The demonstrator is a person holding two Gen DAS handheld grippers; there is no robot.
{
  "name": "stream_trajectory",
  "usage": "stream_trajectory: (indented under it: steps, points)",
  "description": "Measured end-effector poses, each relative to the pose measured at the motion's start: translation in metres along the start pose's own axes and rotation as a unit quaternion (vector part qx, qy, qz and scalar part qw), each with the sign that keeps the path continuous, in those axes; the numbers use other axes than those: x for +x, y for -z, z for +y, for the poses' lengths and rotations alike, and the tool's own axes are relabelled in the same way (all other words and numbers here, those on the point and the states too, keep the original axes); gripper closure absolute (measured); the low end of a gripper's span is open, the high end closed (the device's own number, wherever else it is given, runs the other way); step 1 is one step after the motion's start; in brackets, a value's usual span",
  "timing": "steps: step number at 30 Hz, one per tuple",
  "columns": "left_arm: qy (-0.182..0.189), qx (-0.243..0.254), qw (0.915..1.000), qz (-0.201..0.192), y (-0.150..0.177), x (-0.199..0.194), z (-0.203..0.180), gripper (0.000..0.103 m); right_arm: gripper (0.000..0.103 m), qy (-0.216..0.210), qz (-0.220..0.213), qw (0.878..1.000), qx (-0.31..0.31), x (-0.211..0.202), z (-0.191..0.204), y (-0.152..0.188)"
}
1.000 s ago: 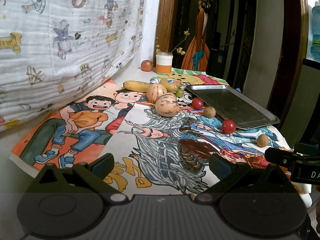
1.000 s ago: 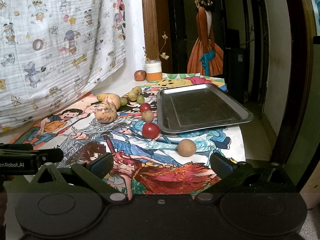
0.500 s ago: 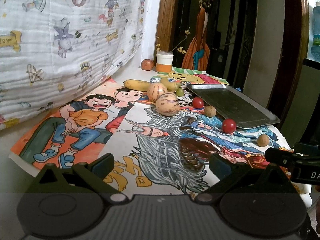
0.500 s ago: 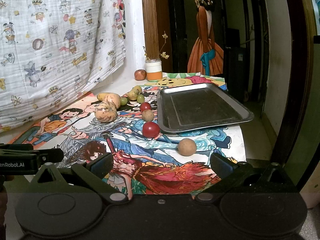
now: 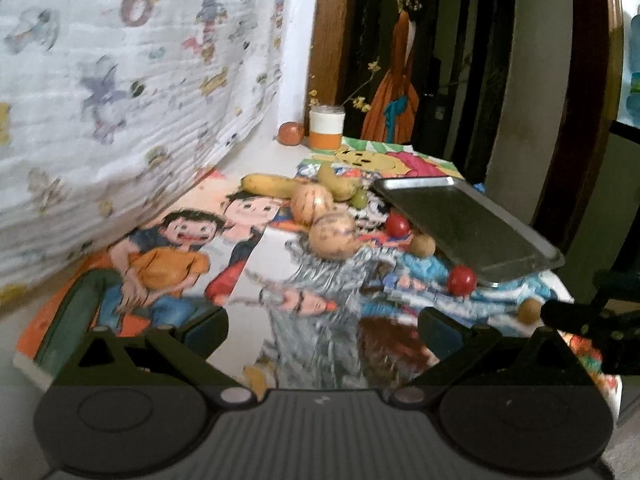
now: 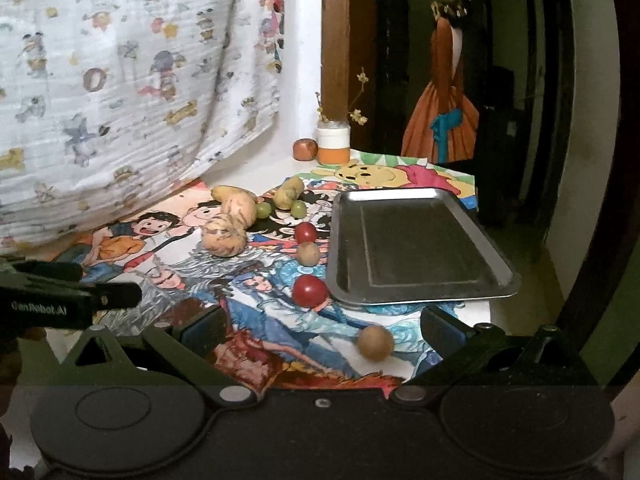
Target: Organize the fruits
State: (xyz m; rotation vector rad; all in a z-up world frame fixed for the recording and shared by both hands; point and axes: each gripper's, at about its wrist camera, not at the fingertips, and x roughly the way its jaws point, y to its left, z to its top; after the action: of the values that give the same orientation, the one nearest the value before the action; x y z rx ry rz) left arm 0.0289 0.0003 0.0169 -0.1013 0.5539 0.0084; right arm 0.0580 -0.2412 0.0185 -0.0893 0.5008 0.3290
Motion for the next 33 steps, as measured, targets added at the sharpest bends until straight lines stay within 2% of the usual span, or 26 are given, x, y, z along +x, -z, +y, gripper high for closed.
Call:
stream_trajectory:
  steps: [6, 14, 19, 25, 33]
  points:
    - [0.032, 0.021, 0.9993, 0.005, -0.023, 0.023, -0.01, 0.0, 0.001, 0.007, 0.027, 0.999, -0.034, 0.016, -0.009, 0.004]
    - [0.082, 0.058, 0.9943, 0.036, -0.038, 0.063, -0.035, 0.0, 0.001, -0.015, 0.046, 0.998, -0.051, 0.036, -0.024, 0.007]
    - [0.101, 0.103, 0.9883, 0.048, -0.041, 0.086, -0.06, 0.0, 0.007, -0.023, 0.053, 0.997, -0.056, 0.047, -0.029, 0.008]
    - [0.128, 0.121, 0.9823, 0.065, -0.04, 0.11, -0.077, 0.001, 0.017, -0.036, 0.064, 0.996, -0.053, 0.056, -0.033, 0.014]
    - [0.166, 0.136, 0.9734, 0.08, -0.033, 0.123, -0.089, 0.02, 0.031, -0.056, 0.054, 0.995, -0.059, 0.055, -0.033, 0.017]
